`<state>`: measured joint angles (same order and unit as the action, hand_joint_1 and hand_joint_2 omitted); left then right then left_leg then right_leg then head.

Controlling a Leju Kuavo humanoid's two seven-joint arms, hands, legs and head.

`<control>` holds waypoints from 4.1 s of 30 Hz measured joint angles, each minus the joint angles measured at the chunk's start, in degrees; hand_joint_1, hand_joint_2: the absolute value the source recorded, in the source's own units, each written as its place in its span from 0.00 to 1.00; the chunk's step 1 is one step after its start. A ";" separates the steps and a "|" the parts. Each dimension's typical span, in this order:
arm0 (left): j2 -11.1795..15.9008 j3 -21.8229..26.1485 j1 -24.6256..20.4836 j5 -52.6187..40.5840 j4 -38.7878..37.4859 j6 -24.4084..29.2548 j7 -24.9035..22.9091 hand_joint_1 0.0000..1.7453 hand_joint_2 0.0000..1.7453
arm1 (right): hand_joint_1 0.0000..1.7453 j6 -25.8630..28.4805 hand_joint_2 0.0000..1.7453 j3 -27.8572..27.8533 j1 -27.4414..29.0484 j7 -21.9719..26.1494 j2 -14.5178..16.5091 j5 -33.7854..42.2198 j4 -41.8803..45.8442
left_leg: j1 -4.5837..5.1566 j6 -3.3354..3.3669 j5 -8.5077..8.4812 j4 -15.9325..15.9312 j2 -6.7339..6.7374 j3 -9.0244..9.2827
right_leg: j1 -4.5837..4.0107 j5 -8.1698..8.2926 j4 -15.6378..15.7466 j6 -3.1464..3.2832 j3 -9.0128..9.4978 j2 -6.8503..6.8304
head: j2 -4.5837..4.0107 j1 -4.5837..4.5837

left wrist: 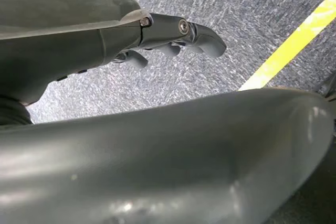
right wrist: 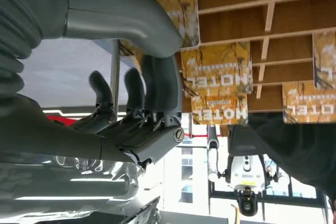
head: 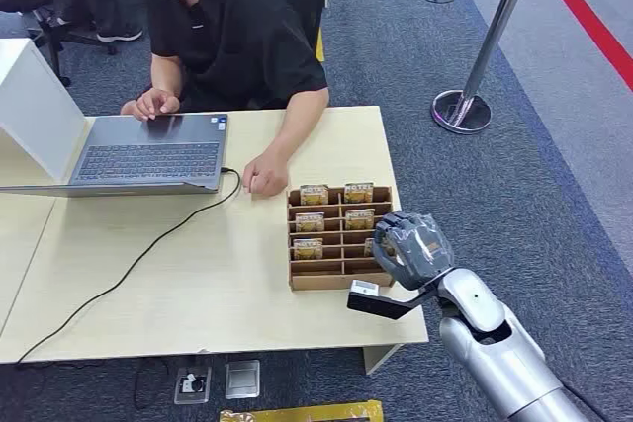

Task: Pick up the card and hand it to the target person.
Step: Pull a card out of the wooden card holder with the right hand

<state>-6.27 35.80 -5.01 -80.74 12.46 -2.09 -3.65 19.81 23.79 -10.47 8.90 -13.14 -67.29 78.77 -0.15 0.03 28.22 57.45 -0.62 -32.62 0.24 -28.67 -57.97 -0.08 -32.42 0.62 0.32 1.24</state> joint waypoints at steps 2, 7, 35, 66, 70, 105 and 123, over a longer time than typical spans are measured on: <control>0.00 0.00 0.00 0.00 0.00 0.05 0.00 0.00 0.00 | 0.85 0.01 1.00 -0.24 -0.01 0.10 0.00 0.28 0.24 | 0.00 0.00 0.00 0.00 0.00 0.00 | 0.00 0.00 0.00 0.00 0.00 0.00 | 0.00 0.01; 0.00 0.00 -0.01 0.00 0.00 0.21 0.00 0.00 0.00 | 0.81 0.01 1.00 -1.48 -0.39 0.49 -0.03 1.42 1.71 | 0.00 0.00 0.00 0.00 0.00 0.00 | 0.00 0.00 0.00 0.00 0.00 0.00 | 0.00 0.01; 0.00 0.00 -0.07 -0.51 0.01 0.03 -0.09 0.00 0.00 | 0.75 -1.31 1.00 -1.97 -0.21 0.24 0.42 0.62 2.08 | 0.00 0.00 0.00 0.00 0.00 0.00 | 0.00 0.00 0.00 0.00 0.00 0.00 | 0.00 0.01; 0.00 0.00 -0.07 -0.70 0.00 -0.03 -0.11 0.00 0.00 | 0.58 -1.08 1.00 -0.99 -0.35 -0.33 0.55 0.48 0.19 | 0.00 0.00 0.00 0.00 0.00 0.00 | 0.00 0.00 0.00 0.00 -0.01 0.00 | 0.00 0.01; 0.00 0.00 -0.06 -0.70 0.00 0.08 -0.11 0.00 0.00 | 0.55 -0.96 1.00 -0.97 -0.27 -0.32 0.55 0.47 -0.05 | 0.00 0.00 0.00 0.00 0.00 0.00 | 0.00 0.00 0.00 0.00 -0.01 0.00 | 0.01 0.02; -0.07 0.00 0.01 -0.70 0.00 0.27 -0.04 0.00 0.00 | 0.52 0.57 1.00 -0.57 1.00 -0.45 0.59 -0.46 -1.15 | 0.00 0.00 0.00 0.00 0.00 0.01 | 0.00 0.00 0.00 0.00 -0.01 0.00 | 0.00 0.01; -0.07 0.00 0.01 -0.85 0.00 0.19 0.02 0.00 0.00 | 0.60 1.03 1.00 -0.86 1.12 -0.70 0.61 -0.64 -0.99 | 0.00 0.00 0.00 0.00 0.00 0.02 | 0.00 0.00 0.00 0.00 0.00 0.01 | 0.01 0.00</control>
<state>-6.34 35.80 -5.00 -81.59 12.46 -1.90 -3.63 20.84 22.93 -9.35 8.20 -12.52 -67.93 77.78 -0.15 0.03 28.22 57.45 -0.62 -32.60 0.24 -28.67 -57.96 -0.08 -32.42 0.63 0.33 1.24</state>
